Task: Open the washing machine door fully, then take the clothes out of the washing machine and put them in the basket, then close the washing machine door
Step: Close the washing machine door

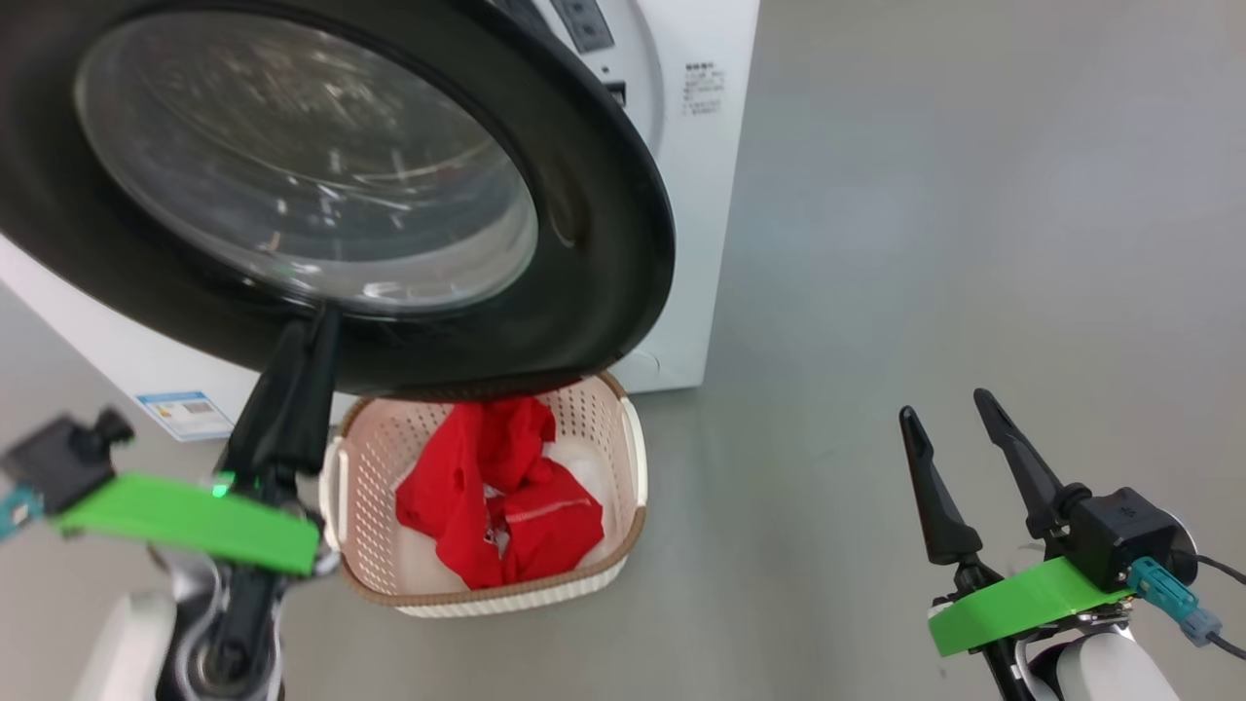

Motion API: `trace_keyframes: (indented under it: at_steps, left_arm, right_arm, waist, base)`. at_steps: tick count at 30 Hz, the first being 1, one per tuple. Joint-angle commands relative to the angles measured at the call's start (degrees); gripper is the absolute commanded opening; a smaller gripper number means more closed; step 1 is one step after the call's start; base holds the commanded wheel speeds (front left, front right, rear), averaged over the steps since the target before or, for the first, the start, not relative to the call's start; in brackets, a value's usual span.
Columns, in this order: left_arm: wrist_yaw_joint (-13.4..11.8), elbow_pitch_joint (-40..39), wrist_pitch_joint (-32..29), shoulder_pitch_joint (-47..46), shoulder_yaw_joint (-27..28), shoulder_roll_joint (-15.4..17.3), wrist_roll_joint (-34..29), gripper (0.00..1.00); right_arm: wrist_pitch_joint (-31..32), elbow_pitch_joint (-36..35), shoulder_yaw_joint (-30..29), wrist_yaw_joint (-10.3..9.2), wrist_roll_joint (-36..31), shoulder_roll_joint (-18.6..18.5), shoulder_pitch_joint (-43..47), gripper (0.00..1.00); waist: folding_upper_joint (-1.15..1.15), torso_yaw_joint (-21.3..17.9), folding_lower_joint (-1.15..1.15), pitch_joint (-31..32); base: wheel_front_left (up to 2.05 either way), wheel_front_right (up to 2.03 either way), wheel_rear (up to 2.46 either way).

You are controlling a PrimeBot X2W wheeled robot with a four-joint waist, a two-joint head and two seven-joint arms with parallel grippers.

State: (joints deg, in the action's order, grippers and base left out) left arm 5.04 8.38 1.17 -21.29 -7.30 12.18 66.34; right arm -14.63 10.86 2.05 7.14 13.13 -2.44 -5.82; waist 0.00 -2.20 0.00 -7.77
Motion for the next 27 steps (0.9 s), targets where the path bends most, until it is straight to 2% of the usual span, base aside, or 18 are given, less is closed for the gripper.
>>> trace_keyframes:
  at_steps: [1, 5, 11, 18, 24, 27]
  left_arm:
    - [-0.3, -2.9, 2.9, 1.9, 1.6, 2.6, -3.5, 1.0]
    - [-0.8, -4.4, 5.9, 5.0, 0.8, 3.9, -8.3, 1.0]
    - [-3.5, -7.0, 10.6, 11.3, -1.3, 7.4, -19.3, 1.0]
    - [-7.0, -8.5, 12.8, 18.0, -2.6, 10.0, -29.1, 1.0]
    - [-10.2, -9.5, 13.7, 22.0, -1.7, 9.9, -35.5, 1.0]
    - [-11.0, -10.1, 13.8, 23.6, -0.9, 8.9, -37.3, 1.0]
  right_arm:
    - [-0.4, -1.4, 0.6, 0.35, 0.0, -0.4, 0.2, 1.0]
    - [-0.4, -1.7, 0.0, 0.35, -0.1, -0.4, 0.7, 1.0]
    - [-0.4, -1.8, -0.8, 0.35, 0.2, -0.4, 2.2, 1.0]
    - [-0.4, -2.5, -1.6, 0.35, 0.7, -0.4, 4.1, 1.0]
    - [-0.4, -3.4, -2.7, 0.35, 0.9, -0.4, 5.3, 1.0]
    - [-0.4, -3.8, -3.3, 0.35, 1.1, -0.4, 5.8, 1.0]
  waist:
    - [0.0, 1.3, 0.0, 2.5]
    - [0.0, 1.4, 0.0, 3.9]
    - [0.0, 0.9, 0.0, 6.9]
    - [0.0, 0.6, 0.0, 8.9]
    - [0.0, 0.6, 0.0, 9.7]
    - [0.0, 0.6, 0.0, 10.0]
  base:
    - [0.0, 0.0, 0.0]
    - [0.0, 0.0, 0.0]
    - [0.0, 0.0, 0.0]
    - [0.0, 0.0, 0.0]
    - [0.0, 0.0, 0.0]
    - [0.0, 0.0, 0.0]
